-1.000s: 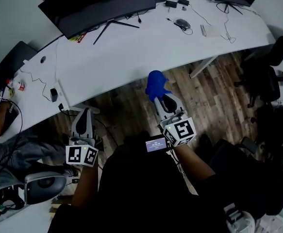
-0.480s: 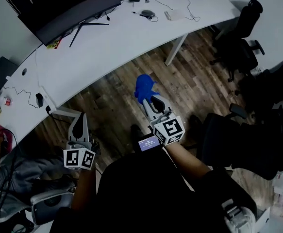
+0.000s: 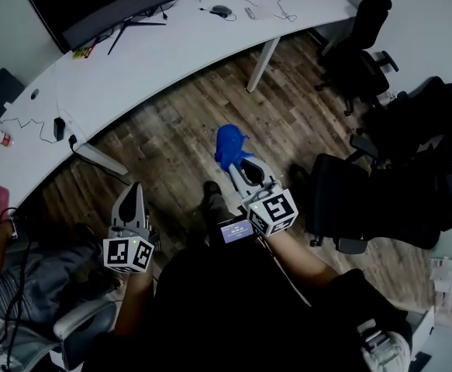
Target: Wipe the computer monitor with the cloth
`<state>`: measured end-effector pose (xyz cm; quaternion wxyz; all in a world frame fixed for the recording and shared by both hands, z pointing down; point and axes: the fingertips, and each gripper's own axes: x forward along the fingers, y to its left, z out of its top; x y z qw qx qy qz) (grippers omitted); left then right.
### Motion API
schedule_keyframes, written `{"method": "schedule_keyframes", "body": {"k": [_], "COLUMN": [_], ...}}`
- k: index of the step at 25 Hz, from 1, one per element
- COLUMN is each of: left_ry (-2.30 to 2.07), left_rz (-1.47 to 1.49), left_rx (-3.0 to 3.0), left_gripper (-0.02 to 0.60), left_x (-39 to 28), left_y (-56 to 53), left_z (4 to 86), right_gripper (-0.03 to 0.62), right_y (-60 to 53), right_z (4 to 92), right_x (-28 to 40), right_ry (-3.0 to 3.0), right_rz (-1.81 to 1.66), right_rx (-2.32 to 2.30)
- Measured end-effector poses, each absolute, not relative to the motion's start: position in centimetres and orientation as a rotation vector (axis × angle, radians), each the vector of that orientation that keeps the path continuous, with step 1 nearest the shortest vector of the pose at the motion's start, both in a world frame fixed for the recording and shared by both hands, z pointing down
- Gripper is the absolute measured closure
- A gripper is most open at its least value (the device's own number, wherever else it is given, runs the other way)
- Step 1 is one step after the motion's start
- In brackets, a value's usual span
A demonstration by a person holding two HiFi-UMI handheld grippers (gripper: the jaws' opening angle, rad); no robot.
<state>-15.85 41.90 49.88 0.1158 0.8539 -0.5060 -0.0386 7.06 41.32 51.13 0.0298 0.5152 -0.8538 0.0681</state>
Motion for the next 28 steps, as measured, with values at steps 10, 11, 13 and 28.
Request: {"method": "schedule_keyframes", "body": {"k": [10,11,13,28], "left_ry": [-1.533,-1.543,-1.564,-1.597], "left_rz": [-0.139,-0.139,-0.135,-0.074], "left_rx": [2.467,2.464,2.456,2.425], "left_gripper": [0.588,0.588,0.588,0.588], "left_x": [-15.5,-15.3,-14.7,-4.4], "left_y": [47.7,47.9,48.1,52.2], "left_z": [50.0,49.8,49.3,49.1], "right_gripper": [0.536,0.536,0.536,0.536], "right_y": [45.4,45.4,45.4,48.3], "right_z": [50.2,49.9,49.3,50.5], "right_x": [7.5,7.6,8.0,17.9], "right_ry": [-2.687,-2.697,-2.721,-2.780], "right_rz": [0.200,0.199,0.199,0.234], "right_rx": [1.529,1.517,1.497,1.409]}}
